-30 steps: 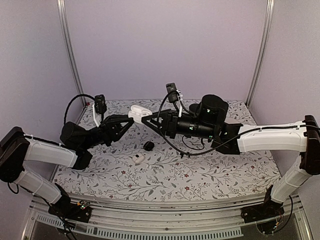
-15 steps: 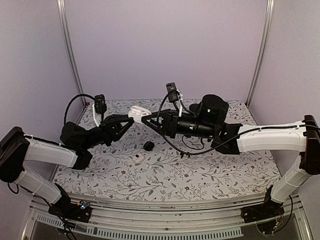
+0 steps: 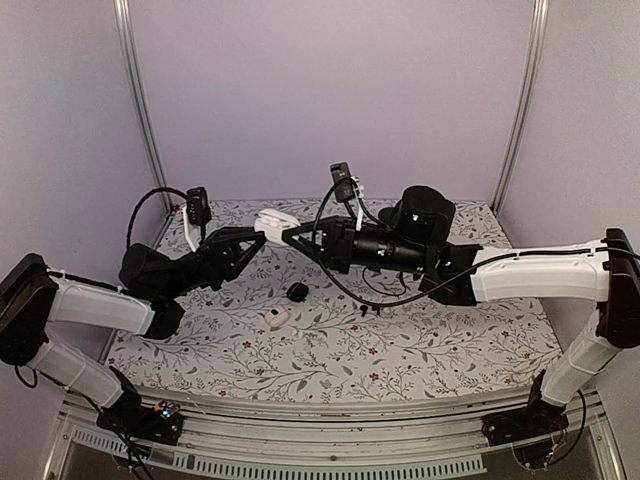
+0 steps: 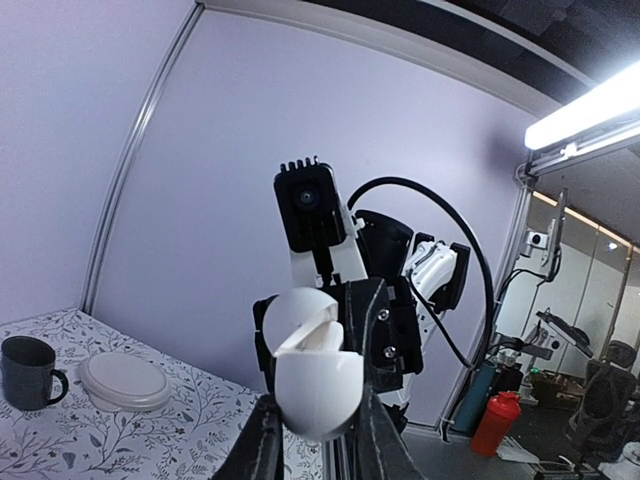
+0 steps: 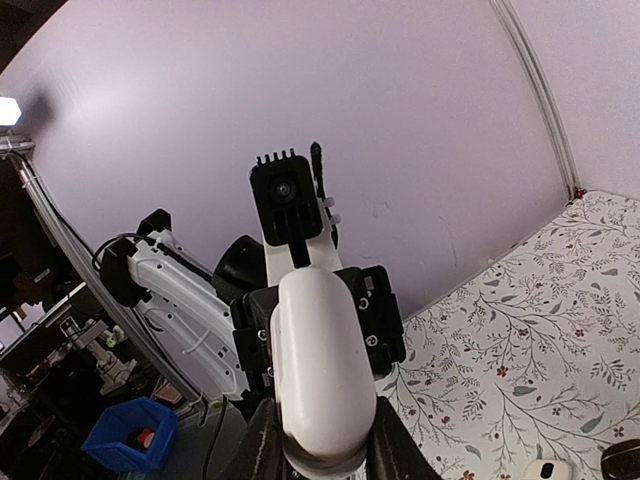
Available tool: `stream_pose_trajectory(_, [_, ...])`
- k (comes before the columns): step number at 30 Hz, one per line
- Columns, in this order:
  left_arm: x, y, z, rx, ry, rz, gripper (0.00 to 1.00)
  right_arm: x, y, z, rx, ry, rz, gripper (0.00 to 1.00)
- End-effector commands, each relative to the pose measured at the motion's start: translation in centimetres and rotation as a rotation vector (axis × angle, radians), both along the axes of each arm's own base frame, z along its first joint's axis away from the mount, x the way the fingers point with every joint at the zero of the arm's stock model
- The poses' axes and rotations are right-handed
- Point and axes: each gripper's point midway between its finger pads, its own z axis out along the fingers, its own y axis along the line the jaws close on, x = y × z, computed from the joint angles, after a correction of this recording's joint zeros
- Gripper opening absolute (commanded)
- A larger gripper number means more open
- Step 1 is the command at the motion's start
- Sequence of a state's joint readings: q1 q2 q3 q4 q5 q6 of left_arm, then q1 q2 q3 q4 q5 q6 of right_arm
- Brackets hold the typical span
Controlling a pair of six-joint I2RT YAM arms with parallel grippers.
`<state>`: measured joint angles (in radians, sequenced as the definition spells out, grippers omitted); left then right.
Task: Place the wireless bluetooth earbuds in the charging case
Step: Adjust the charging case.
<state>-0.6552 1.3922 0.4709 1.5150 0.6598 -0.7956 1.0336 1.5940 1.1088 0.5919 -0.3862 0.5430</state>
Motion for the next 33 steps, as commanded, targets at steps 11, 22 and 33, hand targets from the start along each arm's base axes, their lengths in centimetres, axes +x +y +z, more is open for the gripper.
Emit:
stream_pose_trajectory(11, [-1.0, -0.7, 1.1, -0.004, -0.055, -0.044, 0.31, -1.6, 1.3, 2.0, 0.055, 0.001, 0.103, 0.03])
stream_pose_trajectory(22, [-0.9, -0.6, 1.3, -0.022, -0.053, -0.037, 0.19, -1.5, 1.3, 1.6, 0.045, 0.010, 0.098, 0.03])
stream_pose_trajectory(33, [-1.6, -0.8, 0.7, 0.022, -0.100, -0.048, 0.00, -0.9, 0.5, 1.1, 0.004, 0.013, 0.048, 0.52])
